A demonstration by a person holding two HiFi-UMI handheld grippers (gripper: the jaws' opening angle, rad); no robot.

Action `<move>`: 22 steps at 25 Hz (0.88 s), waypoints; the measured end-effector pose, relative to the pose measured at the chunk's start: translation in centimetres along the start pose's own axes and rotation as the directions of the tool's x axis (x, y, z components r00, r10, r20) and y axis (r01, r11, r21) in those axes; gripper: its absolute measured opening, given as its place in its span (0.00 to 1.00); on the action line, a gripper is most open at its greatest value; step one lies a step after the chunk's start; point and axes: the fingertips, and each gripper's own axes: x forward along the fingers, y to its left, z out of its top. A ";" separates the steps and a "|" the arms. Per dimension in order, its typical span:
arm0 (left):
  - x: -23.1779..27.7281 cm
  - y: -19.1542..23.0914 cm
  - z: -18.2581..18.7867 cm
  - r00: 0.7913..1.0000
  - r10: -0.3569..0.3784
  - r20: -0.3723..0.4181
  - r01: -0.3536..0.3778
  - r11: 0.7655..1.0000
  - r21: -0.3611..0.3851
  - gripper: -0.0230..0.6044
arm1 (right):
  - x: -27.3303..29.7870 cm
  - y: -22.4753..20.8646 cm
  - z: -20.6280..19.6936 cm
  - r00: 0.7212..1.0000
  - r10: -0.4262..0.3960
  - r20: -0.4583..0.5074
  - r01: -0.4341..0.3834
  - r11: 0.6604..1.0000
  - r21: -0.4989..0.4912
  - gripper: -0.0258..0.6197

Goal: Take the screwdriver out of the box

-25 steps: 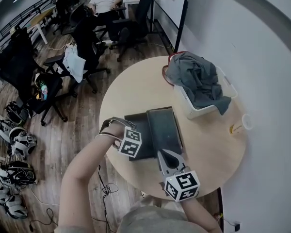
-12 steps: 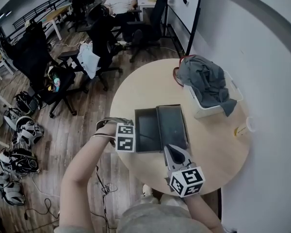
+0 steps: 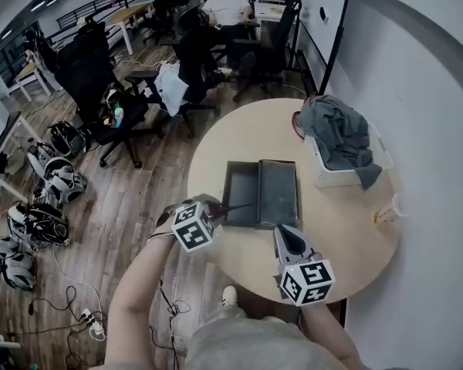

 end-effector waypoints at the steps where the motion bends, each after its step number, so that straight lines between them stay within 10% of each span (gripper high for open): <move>1: -0.5 -0.6 0.3 0.999 0.029 0.022 -0.028 0.998 -0.048 0.17 | -0.7 0.1 -0.1 1.000 0.010 -0.003 -0.010 1.000 -0.007 0.04; 11: -5.8 -7.5 3.8 0.928 0.332 0.168 -0.221 0.855 -0.470 0.17 | -7.1 0.6 -1.7 0.997 0.074 -0.018 -0.075 0.996 -0.041 0.04; 22: -11.2 -15.2 6.5 0.820 0.531 0.214 -0.196 0.612 -0.766 0.17 | -12.8 3.1 -3.3 0.992 0.125 -0.001 -0.125 0.991 -0.054 0.04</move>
